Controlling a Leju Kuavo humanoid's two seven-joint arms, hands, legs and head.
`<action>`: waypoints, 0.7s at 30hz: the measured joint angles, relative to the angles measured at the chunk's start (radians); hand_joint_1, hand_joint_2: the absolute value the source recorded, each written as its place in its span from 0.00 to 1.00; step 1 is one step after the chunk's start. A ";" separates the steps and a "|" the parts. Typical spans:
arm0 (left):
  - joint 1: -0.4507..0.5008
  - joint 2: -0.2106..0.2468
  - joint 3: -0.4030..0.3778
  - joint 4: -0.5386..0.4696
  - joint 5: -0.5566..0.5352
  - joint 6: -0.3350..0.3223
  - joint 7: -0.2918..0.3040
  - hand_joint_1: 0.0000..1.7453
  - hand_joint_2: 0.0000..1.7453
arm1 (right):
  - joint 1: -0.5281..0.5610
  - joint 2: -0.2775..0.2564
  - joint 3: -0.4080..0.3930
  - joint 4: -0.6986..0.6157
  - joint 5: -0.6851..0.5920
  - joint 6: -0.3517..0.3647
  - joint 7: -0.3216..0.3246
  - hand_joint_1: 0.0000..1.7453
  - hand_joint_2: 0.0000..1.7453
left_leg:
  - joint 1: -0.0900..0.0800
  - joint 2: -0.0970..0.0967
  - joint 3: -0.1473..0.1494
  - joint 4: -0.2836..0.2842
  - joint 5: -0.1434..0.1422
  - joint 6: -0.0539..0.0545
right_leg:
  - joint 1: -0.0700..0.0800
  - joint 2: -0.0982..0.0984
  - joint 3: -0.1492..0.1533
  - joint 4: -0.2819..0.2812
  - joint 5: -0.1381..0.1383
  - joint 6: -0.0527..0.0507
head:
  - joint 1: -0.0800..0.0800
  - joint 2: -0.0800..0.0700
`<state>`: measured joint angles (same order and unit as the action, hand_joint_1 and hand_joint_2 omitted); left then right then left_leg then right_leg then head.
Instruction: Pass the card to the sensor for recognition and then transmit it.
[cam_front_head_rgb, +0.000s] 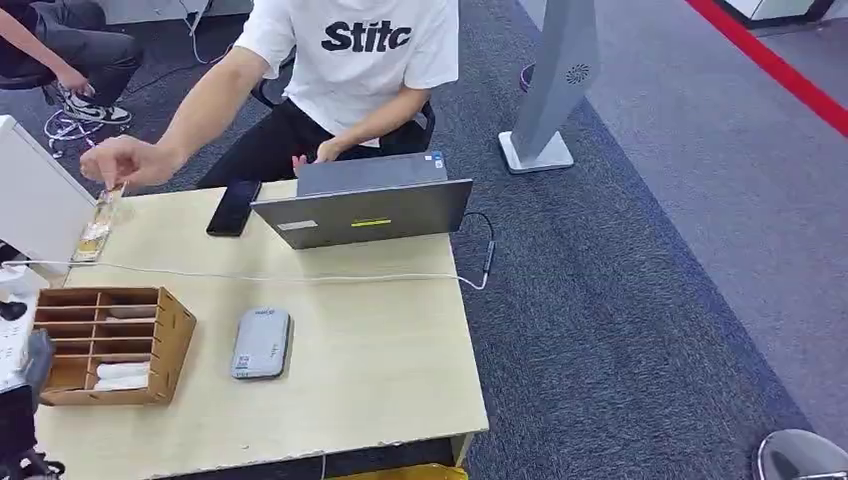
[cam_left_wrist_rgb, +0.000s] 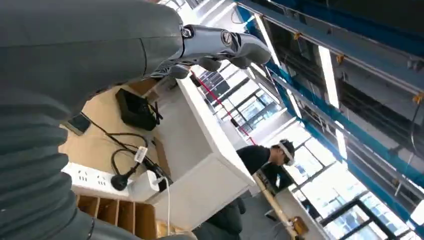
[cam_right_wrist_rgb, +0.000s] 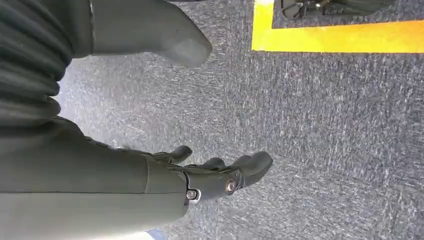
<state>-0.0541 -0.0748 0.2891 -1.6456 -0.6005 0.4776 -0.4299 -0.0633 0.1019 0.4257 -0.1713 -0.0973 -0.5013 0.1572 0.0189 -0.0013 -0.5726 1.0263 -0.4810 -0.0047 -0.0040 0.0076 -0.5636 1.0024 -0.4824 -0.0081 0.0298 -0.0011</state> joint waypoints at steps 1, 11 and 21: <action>-0.017 0.005 -0.005 0.017 -0.019 -0.005 0.012 0.00 1.00 | 0.000 0.000 0.001 0.000 0.002 0.000 0.002 0.00 1.00 | 0.000 0.000 0.000 0.000 0.000 0.000 | 0.000 0.000 0.000 0.000 0.000 0.000 | 0.000 0.000; -0.207 0.080 -0.065 0.230 -0.216 -0.048 0.141 0.00 1.00 | -0.002 0.000 0.024 0.003 0.016 0.019 0.022 0.00 1.00 | 0.000 0.000 0.000 0.000 0.000 0.000 | 0.000 0.001 0.000 0.000 0.001 -0.001 | 0.000 0.000; -0.372 0.137 -0.104 0.411 -0.397 -0.073 0.244 0.10 1.00 | -0.002 0.000 0.041 0.003 0.032 0.038 0.037 0.00 1.00 | 0.000 0.001 -0.001 0.000 0.001 0.000 | 0.000 0.001 -0.001 0.001 0.001 0.000 | -0.001 0.000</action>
<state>-0.4258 0.0617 0.1854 -1.2350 -0.9971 0.4048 -0.1858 -0.0657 0.1019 0.4669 -0.1678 -0.0656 -0.4631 0.1946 0.0189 -0.0001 -0.5734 1.0267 -0.4801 -0.0047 -0.0040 0.0090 -0.5647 1.0029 -0.4810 -0.0084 0.0290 -0.0011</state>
